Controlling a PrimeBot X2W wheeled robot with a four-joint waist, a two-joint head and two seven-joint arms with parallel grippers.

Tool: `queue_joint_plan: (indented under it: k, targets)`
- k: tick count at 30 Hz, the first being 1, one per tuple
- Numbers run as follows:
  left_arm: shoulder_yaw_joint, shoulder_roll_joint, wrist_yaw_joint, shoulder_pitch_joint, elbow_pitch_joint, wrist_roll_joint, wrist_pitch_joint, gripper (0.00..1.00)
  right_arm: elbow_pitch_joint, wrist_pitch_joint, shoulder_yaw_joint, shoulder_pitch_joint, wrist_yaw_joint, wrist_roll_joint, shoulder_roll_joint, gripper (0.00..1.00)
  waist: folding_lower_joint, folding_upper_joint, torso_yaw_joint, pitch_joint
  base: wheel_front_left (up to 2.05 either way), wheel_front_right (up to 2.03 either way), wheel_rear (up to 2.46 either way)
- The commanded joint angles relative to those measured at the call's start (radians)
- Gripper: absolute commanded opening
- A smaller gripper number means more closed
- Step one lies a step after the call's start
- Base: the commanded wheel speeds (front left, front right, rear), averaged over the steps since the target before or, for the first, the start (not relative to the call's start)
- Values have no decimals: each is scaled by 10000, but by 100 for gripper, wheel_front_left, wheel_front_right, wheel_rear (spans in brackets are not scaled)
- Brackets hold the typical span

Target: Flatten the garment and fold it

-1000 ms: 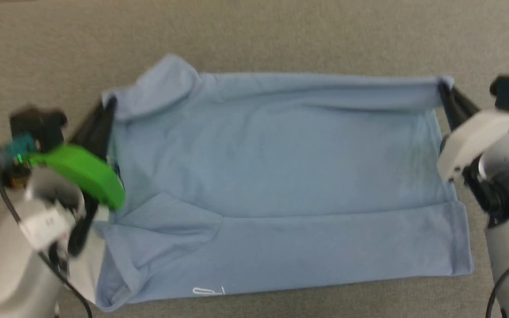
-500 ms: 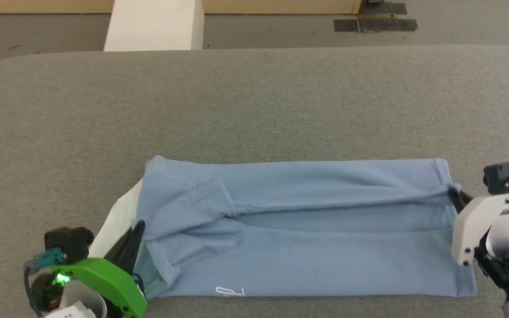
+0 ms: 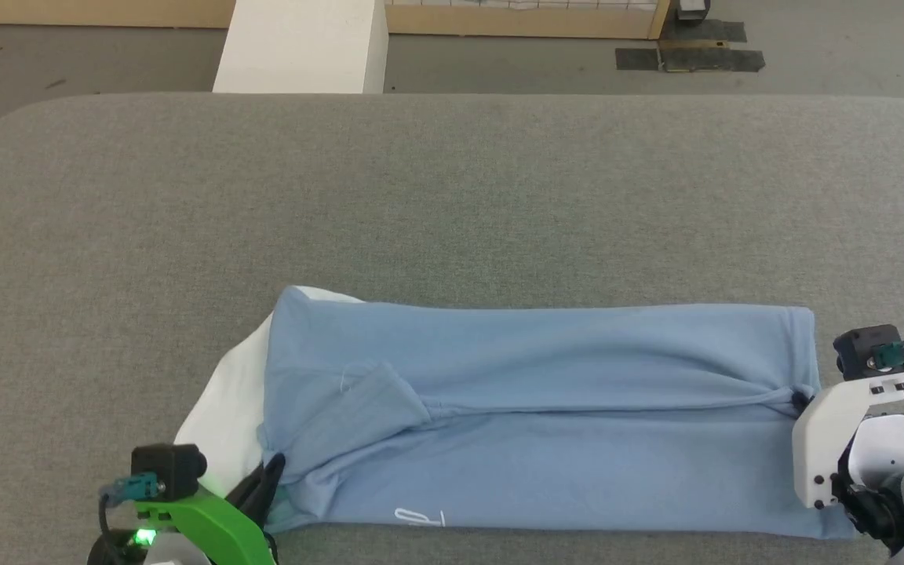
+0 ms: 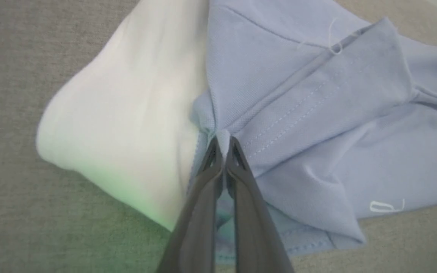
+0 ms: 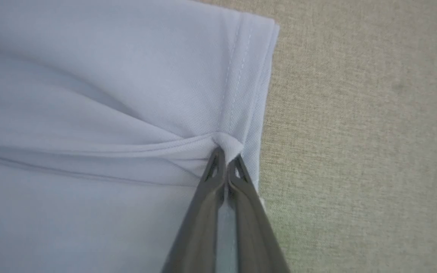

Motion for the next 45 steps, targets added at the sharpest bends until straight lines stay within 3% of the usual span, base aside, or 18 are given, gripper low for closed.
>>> queue_joint_plan:
  k: [1, 2, 3, 9, 17, 22, 27, 33, 45]
  targets:
    - [-23, -89, -39, -80, 112, -16, -36, 33, 151, 149, -43, 163, -13, -2, 111, 100, 1, 0, -56, -128, 0, 0, 0]
    - [0, -183, -50, -23, 149, -109, -102, 87, 71, 153, -137, 220, -13, 42, 180, 100, 1, 0, -68, -208, 0, 0, 0]
    - [14, -239, -64, 34, 158, -177, -147, 100, -10, 145, -221, 283, -13, 80, 235, 100, 1, 0, -75, -288, 0, 0, 0]
    - [334, -384, 66, 386, -289, -204, -987, 100, -988, -476, -909, 903, -13, 369, 619, 100, 1, 0, -50, -704, 0, 0, 0]
    - [937, -533, 1155, 109, -544, 1310, -2660, 100, -2463, -2107, -1819, 1756, -13, 394, 1644, 100, 1, 0, 33, -977, 0, 0, 0]
    - [1484, -897, 1357, -424, -569, 2304, -2856, 100, -2684, -2631, -2233, 1770, -13, 385, 2011, 100, 1, 0, 35, -1092, 0, 0, 0]
    - [2389, -1550, 1084, -915, -698, 3627, -2866, 100, -2356, -2714, -2536, 1466, -13, 433, 2103, 100, 1, 0, -19, -1118, 0, 0, 0]
    - [3165, -2214, 559, -1093, -302, 4671, -2868, 100, -976, -2034, -2946, 703, -13, 513, 2109, 100, 1, 0, -223, -1128, 0, 0, 0]
    - [3863, -3149, -407, -996, 200, 5594, -2869, 100, 1705, -197, -3002, -568, -13, -326, 2111, 100, 1, 0, -180, -1121, 0, 0, 0]
